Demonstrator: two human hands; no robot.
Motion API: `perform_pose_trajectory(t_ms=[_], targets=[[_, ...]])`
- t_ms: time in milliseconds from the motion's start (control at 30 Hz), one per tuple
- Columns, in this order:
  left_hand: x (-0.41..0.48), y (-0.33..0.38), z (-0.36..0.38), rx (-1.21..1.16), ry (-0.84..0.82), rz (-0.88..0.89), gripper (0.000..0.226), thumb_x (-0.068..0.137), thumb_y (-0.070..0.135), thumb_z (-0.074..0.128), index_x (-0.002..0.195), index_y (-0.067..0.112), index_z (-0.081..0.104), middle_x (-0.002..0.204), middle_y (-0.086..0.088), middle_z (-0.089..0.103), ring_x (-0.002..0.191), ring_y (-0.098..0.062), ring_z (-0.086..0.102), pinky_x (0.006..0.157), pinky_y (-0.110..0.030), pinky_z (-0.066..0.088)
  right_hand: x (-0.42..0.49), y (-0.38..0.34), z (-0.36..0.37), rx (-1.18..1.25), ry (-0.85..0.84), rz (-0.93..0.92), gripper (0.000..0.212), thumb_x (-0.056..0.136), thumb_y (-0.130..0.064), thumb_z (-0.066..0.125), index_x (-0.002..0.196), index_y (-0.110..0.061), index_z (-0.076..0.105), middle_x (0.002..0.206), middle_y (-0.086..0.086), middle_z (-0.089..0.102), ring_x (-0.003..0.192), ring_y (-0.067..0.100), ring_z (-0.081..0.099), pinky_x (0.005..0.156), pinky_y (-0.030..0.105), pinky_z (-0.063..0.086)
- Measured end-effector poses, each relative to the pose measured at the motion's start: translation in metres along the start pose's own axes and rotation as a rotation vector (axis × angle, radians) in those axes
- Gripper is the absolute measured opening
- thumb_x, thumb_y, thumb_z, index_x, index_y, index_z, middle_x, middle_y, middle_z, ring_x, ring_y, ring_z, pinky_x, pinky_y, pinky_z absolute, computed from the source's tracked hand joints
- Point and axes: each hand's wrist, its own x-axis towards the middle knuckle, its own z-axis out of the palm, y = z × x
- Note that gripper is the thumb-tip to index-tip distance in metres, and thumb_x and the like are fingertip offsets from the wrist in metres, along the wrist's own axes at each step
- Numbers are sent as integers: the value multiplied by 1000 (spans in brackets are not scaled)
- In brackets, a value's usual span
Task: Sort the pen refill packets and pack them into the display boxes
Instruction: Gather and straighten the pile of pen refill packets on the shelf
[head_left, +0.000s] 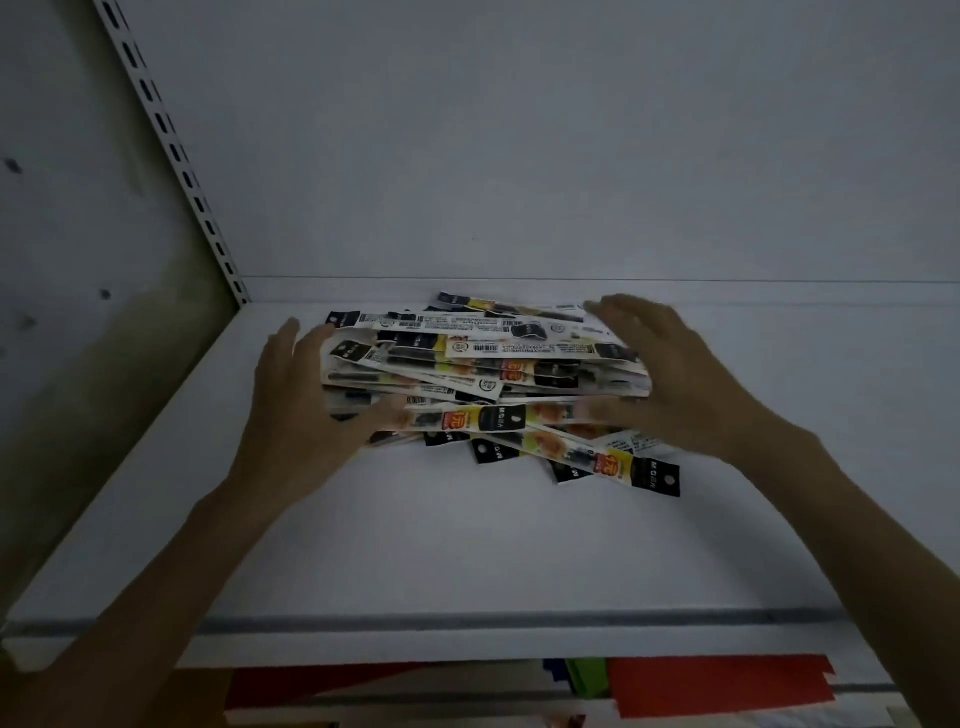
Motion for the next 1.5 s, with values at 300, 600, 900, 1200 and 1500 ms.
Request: perform_pose_trajectory(t_ms=[300,600,900,1200,1500], targets=[[2,-17,3,-79,-226,-93,96,59,67,72,137,27,32,133,10,43,121,-12,42,104,-34,34,-6,21,18,83,-149,190,117,45,-85,48,137,-45,-14,156,-5,-7,143,15,-5,114,54,10],[-15,-2,7,-78,-133,-82,86,62,63,71,131,26,38,119,13,43,109,-11,46,94,-35,43,-32,16,4,18,-182,611,108,54,-72,62,139,-15,29,131,15,42,118,30,43,91,36,39],[-28,24,5,59,-37,-17,89,72,59,59,143,22,20,138,-7,26,105,-25,53,82,-31,45,-19,-45,18,237,-65,389,97,63,-52,76,140,-21,26,133,2,37,113,21,49,95,32,40],[-54,24,21,117,-423,-36,127,29,97,44,114,58,-43,146,8,-38,140,-18,-23,113,-42,-6,73,20,14,257,19,674,76,90,-60,37,137,-1,33,140,22,41,129,35,38,103,40,31],[-42,27,25,352,-211,18,124,39,100,24,127,43,-41,150,-8,-32,140,-32,-22,110,-54,-10,83,14,33,-56,81,550,72,88,-63,35,134,-8,41,135,20,43,127,37,31,100,46,29]])
